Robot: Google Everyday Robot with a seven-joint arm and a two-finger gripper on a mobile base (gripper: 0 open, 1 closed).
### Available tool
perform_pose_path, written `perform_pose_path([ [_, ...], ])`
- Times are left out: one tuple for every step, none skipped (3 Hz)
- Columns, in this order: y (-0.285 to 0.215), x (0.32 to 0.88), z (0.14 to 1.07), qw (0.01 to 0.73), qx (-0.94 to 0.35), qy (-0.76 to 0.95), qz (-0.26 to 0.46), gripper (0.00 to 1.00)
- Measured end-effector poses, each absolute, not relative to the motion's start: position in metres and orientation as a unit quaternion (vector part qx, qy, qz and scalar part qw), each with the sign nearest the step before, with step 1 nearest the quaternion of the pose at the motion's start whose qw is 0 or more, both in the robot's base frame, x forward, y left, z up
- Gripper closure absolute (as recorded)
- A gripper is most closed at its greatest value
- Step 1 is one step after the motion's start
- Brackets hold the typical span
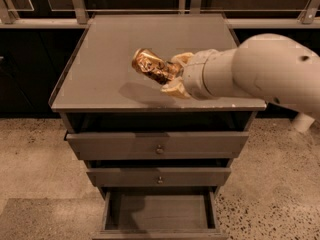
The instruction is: Pick orange can from bottom drawer and place on counter
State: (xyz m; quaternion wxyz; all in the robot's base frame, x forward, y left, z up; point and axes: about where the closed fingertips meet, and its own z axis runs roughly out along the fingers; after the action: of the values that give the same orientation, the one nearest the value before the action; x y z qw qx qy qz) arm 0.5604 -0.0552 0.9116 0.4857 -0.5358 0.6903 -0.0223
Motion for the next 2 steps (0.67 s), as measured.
perform_pose_path([
  [-0.034,0.603,0.902,0.475,-0.567,0.673,-0.003,1.0],
  [-0.013,0.635,0.884,0.468,-0.588,0.659,0.03,1.0],
])
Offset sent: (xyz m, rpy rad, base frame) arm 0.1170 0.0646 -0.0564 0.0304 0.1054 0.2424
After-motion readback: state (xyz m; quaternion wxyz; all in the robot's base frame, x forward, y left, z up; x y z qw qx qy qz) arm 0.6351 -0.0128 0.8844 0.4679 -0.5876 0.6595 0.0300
